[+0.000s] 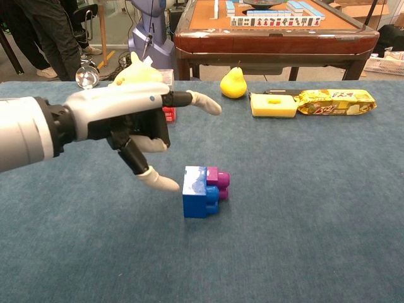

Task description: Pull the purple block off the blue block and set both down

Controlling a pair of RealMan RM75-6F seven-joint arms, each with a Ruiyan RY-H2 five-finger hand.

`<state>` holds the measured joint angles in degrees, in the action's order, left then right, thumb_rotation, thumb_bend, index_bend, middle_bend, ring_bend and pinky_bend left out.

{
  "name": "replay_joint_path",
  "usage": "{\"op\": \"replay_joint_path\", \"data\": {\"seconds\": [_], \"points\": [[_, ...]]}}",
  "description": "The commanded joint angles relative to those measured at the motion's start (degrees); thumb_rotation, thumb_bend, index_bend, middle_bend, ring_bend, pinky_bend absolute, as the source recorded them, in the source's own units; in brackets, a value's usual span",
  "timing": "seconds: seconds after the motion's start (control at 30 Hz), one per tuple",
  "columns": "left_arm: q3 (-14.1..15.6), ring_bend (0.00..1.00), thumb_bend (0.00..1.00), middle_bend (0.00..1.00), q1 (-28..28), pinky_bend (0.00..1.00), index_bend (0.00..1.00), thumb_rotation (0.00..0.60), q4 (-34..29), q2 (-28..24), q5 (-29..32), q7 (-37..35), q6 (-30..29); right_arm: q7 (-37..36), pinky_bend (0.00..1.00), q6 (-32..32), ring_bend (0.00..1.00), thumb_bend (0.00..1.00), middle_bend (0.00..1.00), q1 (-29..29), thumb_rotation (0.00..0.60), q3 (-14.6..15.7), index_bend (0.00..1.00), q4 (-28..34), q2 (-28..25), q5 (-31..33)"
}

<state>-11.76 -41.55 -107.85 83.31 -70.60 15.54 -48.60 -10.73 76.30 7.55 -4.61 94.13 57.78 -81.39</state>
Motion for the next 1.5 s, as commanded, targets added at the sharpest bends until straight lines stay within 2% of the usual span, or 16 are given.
{"op": "replay_joint_path", "data": {"seconds": [0.03, 0.53, 1.1, 1.5], "points": [[-0.22, 1.00, 0.00, 1.00, -2.68, 1.00, 0.12, 0.600, 2.43, 2.71, 3.84, 2.80, 0.89, -0.22, 0.58, 0.04, 0.44, 0.18, 0.49, 0.03, 0.600, 0.04, 0.47, -0.20, 0.11, -0.17], [1.03, 1.00, 0.00, 1.00, -8.83, 1.00, 0.16, 0.600, 7.89, 7.23, 14.42, 7.72, 2.26, -0.13, 0.58, -0.24, 0.44, 0.18, 0.49, 0.24, 0.600, 0.22, 0.47, -0.32, 0.31, -0.31], [0.41, 1.00, 0.00, 1.00, -13.61, 1.00, 0.18, 0.600, 14.69, 11.73, 23.74, 6.90, 2.74, -0.27, 0.58, -0.85, 0.44, 0.18, 0.49, 0.44, 0.600, 0.51, 0.47, -0.60, 0.50, -0.24], [1.88, 1.00, 0.00, 1.00, -16.30, 1.00, 0.23, 0.600, 14.47, 11.81, 30.53, 10.97, 0.39, -0.74, 0.58, -1.35, 0.44, 0.18, 0.49, 0.63, 0.600, 0.68, 0.47, -1.25, 1.09, -0.20]]}}
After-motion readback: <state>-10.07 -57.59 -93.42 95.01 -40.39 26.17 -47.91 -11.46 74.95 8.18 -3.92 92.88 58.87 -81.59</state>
